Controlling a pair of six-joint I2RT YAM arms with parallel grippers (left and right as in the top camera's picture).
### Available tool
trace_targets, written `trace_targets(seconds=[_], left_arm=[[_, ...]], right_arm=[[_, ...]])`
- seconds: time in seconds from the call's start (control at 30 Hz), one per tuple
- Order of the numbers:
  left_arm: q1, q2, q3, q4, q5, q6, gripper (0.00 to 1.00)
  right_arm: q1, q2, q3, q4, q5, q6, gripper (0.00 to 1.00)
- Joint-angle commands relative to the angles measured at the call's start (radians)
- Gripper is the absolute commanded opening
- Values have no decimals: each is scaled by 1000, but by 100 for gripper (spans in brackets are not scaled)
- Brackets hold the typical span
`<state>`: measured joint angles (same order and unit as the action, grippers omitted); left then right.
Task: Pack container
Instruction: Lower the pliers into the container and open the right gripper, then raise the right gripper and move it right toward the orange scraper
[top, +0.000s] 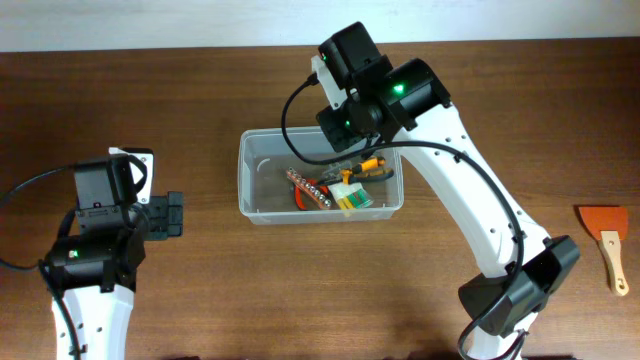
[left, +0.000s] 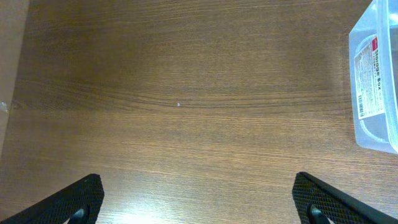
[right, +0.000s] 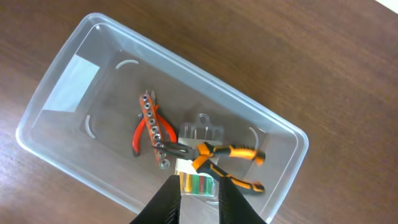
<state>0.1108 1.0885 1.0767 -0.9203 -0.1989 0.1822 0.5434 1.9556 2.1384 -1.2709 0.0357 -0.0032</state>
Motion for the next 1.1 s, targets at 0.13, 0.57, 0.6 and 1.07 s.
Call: trace_targets(seconds=[0.13,0.57,0.6,1.07], left_arm=[[5,3,17,0,0,-9,99],[5,3,17,0,0,-9,99],[5,3,17,0,0,-9,99],[5,3,17,7,0,-9,99]], right_arm=[[-65,-6,6,-15,110,87,31],[-545,-66,6,-246,156,121,53],[-583,-68,6,-258,156,121,53],[-1019,-69,5,-371,100,63,79]])
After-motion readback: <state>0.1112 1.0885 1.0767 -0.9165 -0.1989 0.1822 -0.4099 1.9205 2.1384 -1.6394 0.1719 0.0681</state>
